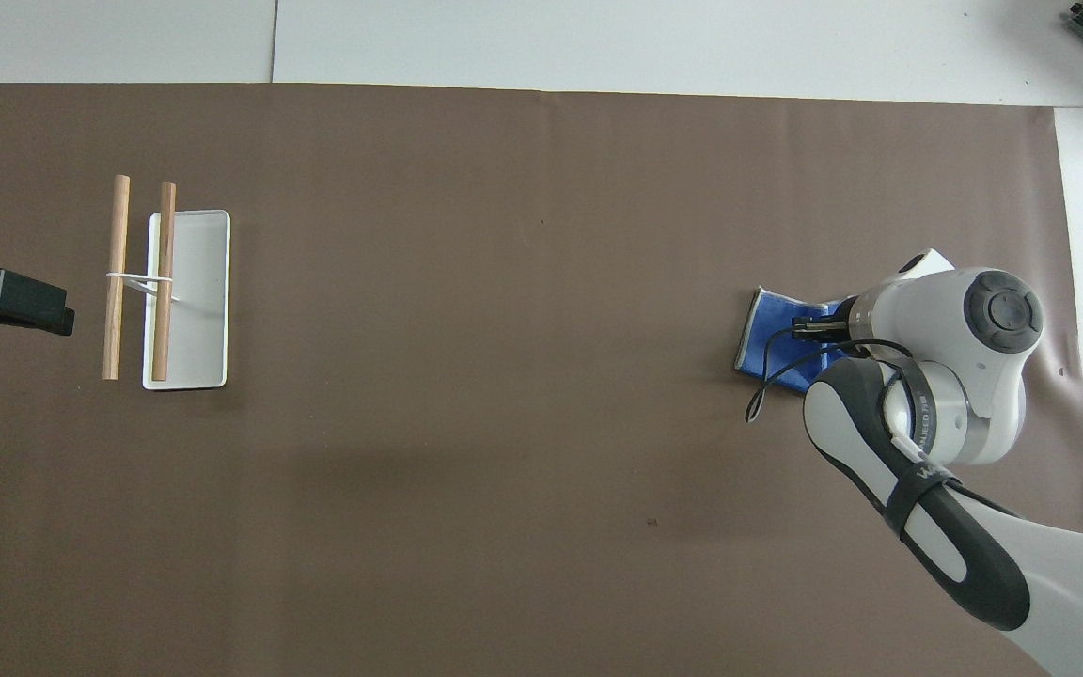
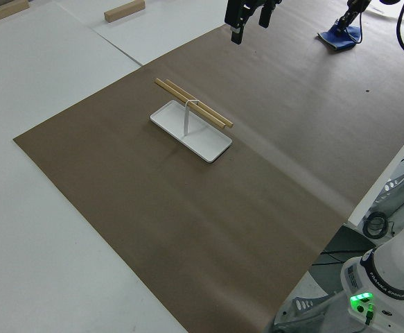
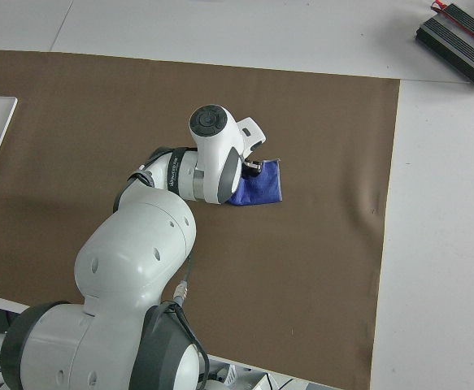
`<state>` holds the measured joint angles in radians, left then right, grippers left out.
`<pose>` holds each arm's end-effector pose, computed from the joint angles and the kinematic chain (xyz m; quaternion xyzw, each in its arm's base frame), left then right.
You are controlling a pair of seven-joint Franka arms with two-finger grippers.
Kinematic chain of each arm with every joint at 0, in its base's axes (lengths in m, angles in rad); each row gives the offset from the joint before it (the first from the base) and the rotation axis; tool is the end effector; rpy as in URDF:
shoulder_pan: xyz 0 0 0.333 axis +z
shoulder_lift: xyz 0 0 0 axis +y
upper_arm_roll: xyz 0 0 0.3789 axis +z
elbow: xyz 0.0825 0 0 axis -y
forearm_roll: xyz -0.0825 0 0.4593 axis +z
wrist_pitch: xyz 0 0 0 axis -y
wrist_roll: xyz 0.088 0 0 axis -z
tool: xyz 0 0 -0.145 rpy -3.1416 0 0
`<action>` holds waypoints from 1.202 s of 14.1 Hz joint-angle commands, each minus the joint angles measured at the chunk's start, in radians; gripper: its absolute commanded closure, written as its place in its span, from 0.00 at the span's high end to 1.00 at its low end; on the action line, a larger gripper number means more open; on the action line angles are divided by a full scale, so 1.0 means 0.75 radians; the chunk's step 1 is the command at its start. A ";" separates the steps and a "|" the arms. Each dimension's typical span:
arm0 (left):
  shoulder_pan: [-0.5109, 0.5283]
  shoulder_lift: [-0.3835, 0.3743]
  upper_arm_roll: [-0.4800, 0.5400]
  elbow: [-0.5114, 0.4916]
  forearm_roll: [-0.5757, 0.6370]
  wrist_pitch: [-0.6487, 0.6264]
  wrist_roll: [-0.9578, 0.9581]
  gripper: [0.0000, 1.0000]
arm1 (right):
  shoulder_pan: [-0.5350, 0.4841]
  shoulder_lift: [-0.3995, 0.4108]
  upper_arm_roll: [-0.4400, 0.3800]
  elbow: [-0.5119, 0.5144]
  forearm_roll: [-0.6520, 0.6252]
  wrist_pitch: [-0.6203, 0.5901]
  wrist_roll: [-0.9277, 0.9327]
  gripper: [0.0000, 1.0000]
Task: Right arm passes towel to left arm to hang
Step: 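Close the right gripper on the blue towel and lift it, then carry the towel toward center while the left gripper reaches toward it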
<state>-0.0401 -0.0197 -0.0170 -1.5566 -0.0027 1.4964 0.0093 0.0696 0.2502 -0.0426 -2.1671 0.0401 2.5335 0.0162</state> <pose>0.6123 -0.0355 0.6630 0.9992 -0.0333 -0.0203 0.0007 0.6439 0.0179 0.2567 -0.9982 0.0094 -0.0581 0.0084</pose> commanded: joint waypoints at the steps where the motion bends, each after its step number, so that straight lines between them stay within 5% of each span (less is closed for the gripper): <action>1: 0.011 -0.011 -0.004 -0.009 -0.001 -0.001 0.012 1.00 | -0.011 -0.010 0.061 0.018 0.032 -0.007 -0.036 0.00; 3: 0.011 -0.011 -0.004 -0.011 -0.003 -0.001 0.014 1.00 | -0.011 -0.025 0.108 0.077 0.043 -0.077 -0.034 0.00; 7: 0.011 -0.011 -0.004 -0.011 -0.003 -0.001 0.014 1.00 | -0.011 -0.086 0.145 0.210 0.332 -0.246 -0.040 0.00; 11: -0.008 -0.011 -0.006 -0.009 -0.001 -0.005 0.014 1.00 | -0.009 -0.098 0.159 0.359 0.666 -0.418 -0.042 0.00; 17: -0.016 -0.027 -0.018 -0.027 -0.007 -0.042 -0.004 1.00 | -0.009 -0.100 0.290 0.394 1.304 -0.425 -0.038 0.00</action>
<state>-0.0445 -0.0197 -0.0271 -1.5571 -0.0027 1.4775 0.0094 0.0746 0.1683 0.1435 -1.8843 0.8950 2.2207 0.0083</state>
